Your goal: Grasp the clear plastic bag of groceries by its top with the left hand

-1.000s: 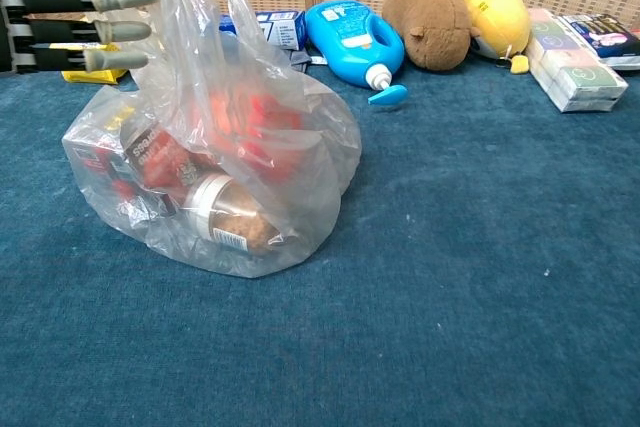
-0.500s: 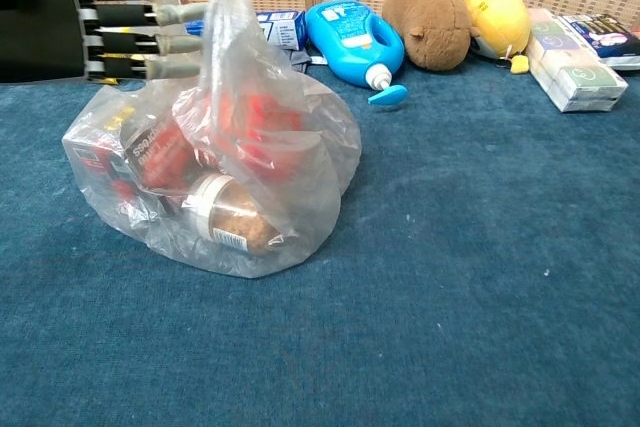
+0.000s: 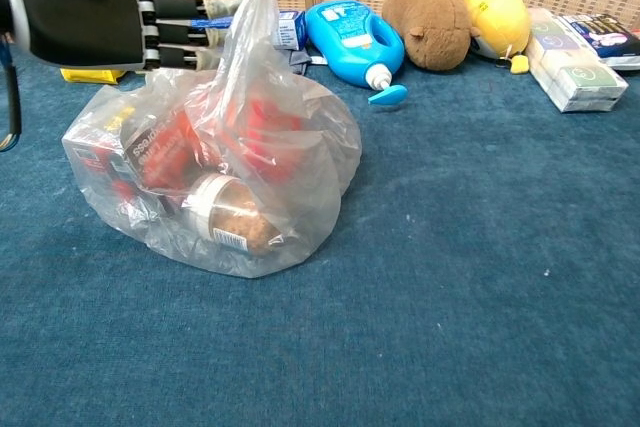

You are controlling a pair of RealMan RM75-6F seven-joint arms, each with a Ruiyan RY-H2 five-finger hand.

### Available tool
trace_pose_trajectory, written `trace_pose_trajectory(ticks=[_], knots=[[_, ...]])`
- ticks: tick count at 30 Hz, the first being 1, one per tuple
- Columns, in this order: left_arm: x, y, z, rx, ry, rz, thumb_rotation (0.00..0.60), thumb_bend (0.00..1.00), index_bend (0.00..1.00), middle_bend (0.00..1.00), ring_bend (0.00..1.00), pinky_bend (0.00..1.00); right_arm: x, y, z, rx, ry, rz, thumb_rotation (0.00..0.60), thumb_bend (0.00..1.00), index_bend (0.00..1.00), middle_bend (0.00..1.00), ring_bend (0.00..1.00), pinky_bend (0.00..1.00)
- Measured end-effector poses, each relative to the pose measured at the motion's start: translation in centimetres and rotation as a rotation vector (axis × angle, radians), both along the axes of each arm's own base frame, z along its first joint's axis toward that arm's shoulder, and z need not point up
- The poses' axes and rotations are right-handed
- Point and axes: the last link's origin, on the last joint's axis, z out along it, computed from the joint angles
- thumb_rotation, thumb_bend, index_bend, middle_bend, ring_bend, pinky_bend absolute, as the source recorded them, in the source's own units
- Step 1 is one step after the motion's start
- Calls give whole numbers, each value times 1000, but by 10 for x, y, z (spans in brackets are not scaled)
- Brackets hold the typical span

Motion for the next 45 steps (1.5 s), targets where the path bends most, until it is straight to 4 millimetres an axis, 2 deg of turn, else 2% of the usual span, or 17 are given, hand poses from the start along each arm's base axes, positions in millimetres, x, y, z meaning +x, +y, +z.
trace_pose_trajectory(ticks=[9,14,21,24,28,30,35,39,41,45], knots=[[11,7,-6,-32,17,10,333,269,85,171,75,82,-1,2,1,-2,-1,4,0,248,217,320,304,270],[21,11,-9,-30,-39,42,334,277,86,172,75,90,-1,3,2,-4,-3,7,0,248,216,320,304,270],[34,16,-9,-12,-148,63,337,286,102,172,87,186,-4,5,3,-10,-3,-2,0,248,216,320,304,270],[39,20,-10,-9,-174,74,338,305,179,210,178,274,-3,3,2,-10,-4,3,0,248,216,320,304,270],[47,21,-13,-22,-245,94,350,385,364,352,348,450,-2,3,2,-11,-7,4,0,248,216,320,304,271],[51,21,-14,-31,-293,106,357,428,404,404,398,502,-2,4,2,-14,-6,2,0,247,216,320,304,271],[55,20,-11,-22,-350,109,383,577,490,492,504,605,-3,7,4,-22,-6,-1,0,248,216,320,304,270],[56,20,-5,-3,-359,110,387,728,614,664,691,736,-2,7,3,-20,-9,2,0,248,216,320,304,271],[55,19,-1,12,-355,109,424,780,681,755,770,788,-2,7,3,-18,-11,5,0,248,216,320,304,270],[56,18,9,49,-335,99,504,789,762,842,847,842,-2,7,3,-19,-16,8,0,248,216,320,304,270]])
